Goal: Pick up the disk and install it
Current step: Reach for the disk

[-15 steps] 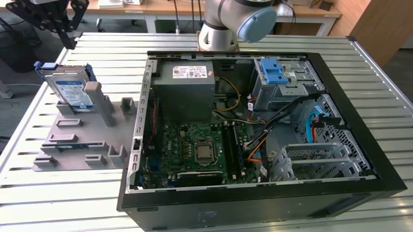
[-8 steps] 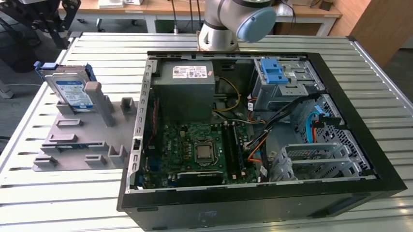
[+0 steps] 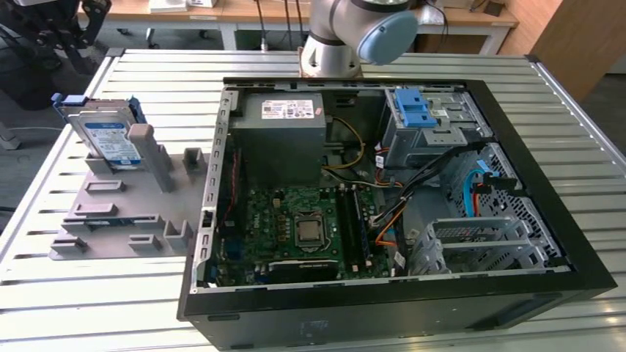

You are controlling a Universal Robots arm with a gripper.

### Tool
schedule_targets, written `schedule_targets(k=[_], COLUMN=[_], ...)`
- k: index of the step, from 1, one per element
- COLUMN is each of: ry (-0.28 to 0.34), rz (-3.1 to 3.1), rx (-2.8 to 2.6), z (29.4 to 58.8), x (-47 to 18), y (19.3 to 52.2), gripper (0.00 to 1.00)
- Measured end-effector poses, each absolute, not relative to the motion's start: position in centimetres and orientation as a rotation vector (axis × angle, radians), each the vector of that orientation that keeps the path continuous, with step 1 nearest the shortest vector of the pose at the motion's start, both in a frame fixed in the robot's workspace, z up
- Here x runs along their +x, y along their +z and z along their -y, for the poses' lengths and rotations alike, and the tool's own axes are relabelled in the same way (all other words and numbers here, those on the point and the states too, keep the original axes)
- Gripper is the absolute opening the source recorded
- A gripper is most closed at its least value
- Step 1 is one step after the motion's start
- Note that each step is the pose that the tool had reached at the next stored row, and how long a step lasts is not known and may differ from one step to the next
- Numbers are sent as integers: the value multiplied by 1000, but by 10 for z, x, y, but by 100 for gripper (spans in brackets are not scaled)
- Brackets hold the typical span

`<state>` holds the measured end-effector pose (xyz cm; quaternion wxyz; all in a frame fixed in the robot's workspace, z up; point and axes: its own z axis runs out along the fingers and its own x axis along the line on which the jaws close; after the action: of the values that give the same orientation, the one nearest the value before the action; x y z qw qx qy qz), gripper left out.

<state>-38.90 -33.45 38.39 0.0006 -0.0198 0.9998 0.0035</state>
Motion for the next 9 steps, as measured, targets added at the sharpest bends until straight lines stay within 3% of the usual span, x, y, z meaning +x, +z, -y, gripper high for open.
schedule_targets(k=[9], ry=[11], rz=[-3140], rx=[-62], z=[331], x=[-407], y=[383], gripper=[11])
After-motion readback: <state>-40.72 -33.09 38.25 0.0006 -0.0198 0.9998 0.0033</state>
